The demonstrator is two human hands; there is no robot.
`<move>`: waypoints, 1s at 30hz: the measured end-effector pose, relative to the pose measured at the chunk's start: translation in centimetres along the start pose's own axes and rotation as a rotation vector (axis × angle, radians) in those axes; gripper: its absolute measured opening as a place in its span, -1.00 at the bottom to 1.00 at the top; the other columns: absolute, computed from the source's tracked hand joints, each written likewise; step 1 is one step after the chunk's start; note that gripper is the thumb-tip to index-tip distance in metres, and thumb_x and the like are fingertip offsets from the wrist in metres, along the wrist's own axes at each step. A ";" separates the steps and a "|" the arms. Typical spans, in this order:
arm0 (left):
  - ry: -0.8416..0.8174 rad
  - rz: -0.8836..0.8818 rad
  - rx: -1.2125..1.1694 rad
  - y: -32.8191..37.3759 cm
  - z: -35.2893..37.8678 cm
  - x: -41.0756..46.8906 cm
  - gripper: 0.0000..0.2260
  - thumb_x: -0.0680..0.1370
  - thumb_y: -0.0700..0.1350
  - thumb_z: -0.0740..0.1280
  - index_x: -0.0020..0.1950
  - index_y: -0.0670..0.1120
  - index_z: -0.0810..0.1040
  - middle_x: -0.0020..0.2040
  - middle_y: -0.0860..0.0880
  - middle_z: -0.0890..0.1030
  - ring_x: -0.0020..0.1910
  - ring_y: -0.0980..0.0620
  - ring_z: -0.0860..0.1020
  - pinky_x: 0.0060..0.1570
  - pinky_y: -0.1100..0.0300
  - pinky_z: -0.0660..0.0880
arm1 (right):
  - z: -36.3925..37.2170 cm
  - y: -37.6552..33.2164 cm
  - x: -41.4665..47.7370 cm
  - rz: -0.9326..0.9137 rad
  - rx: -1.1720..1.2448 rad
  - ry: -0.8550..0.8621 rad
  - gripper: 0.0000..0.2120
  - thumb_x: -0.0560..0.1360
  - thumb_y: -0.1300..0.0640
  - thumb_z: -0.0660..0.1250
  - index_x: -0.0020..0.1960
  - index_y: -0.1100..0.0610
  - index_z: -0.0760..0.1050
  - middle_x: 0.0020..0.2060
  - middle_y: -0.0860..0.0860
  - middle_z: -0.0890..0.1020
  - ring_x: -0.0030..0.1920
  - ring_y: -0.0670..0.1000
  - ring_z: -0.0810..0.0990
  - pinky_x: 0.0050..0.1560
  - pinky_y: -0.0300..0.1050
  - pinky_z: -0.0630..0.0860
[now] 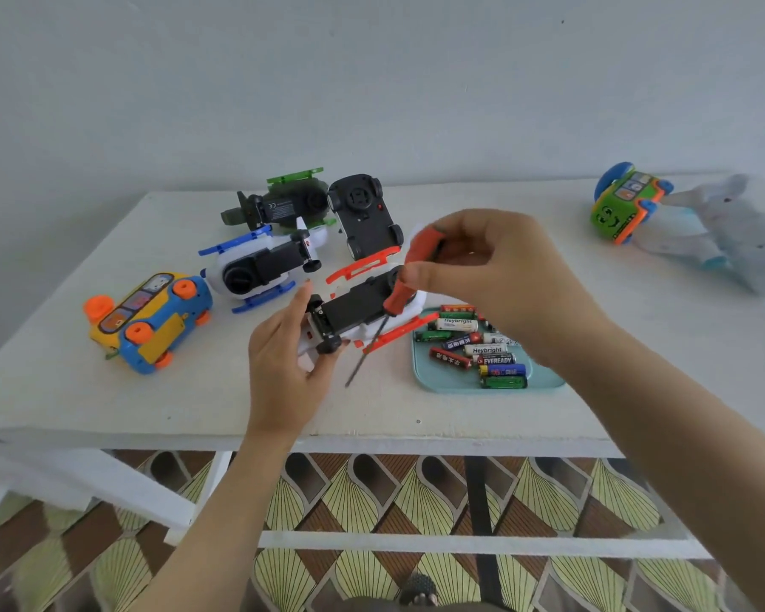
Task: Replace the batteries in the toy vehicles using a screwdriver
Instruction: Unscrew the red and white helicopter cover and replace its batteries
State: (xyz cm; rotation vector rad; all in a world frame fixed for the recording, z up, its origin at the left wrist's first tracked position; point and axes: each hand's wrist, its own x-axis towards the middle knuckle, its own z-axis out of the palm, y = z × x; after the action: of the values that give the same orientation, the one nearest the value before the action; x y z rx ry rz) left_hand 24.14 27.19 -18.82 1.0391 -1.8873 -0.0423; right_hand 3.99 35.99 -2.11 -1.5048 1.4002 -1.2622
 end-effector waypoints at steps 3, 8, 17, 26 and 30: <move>0.006 0.004 0.004 0.0 0.0 0.0 -0.39 0.49 0.02 0.34 0.47 -0.15 0.25 0.15 -0.19 0.61 0.18 -0.02 0.45 0.35 0.45 0.09 | 1.3 0.3 0.7 -0.030 0.135 0.019 -0.84 0.47 0.31 0.40 0.05 0.24 0.54 -0.23 0.11 0.70 -0.19 0.04 0.71 -0.02 -0.09 0.63; 0.005 0.004 0.000 0.0 0.0 0.0 -0.39 0.50 0.04 0.34 0.47 -0.13 0.24 0.16 -0.17 0.60 0.18 0.01 0.45 0.36 0.44 0.10 | 3.0 0.8 1.4 -0.249 0.020 0.137 -0.70 0.49 0.36 0.35 0.15 0.09 0.47 -0.20 -0.02 0.64 -0.20 -0.07 0.69 -0.04 -0.20 0.60; 0.003 -0.010 0.002 -0.2 0.0 0.0 -0.39 0.50 0.05 0.32 0.48 -0.08 0.20 0.16 -0.15 0.60 0.18 0.02 0.45 0.36 0.43 0.09 | 4.8 1.7 1.7 -0.456 -0.130 0.136 -0.69 0.48 0.37 0.36 0.16 0.11 0.48 -0.14 0.01 0.62 -0.11 -0.08 0.67 0.00 -0.18 0.62; 0.006 -0.021 0.000 -0.2 0.0 0.1 -0.40 0.50 0.05 0.33 0.47 -0.08 0.22 0.16 -0.15 0.60 0.18 0.02 0.44 0.35 0.44 0.09 | 4.7 2.2 2.4 -0.453 -0.127 0.124 -0.71 0.49 0.38 0.35 0.16 0.15 0.48 -0.15 0.05 0.62 -0.11 -0.12 0.66 -0.03 -0.31 0.58; 0.013 -0.021 -0.002 -0.1 0.0 0.0 -0.40 0.50 0.03 0.33 0.47 -0.09 0.23 0.16 -0.15 0.60 0.16 0.02 0.45 0.35 0.44 0.10 | 4.8 2.2 2.4 -0.486 -0.169 0.122 -0.68 0.48 0.37 0.37 0.17 0.12 0.47 -0.12 0.05 0.64 -0.10 -0.10 0.66 -0.01 -0.28 0.60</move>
State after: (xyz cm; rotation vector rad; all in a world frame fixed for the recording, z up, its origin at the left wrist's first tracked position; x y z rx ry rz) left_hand 24.21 27.07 -18.85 1.0556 -1.8640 -0.0501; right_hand 7.76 32.73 -4.99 -1.9967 1.2842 -1.5764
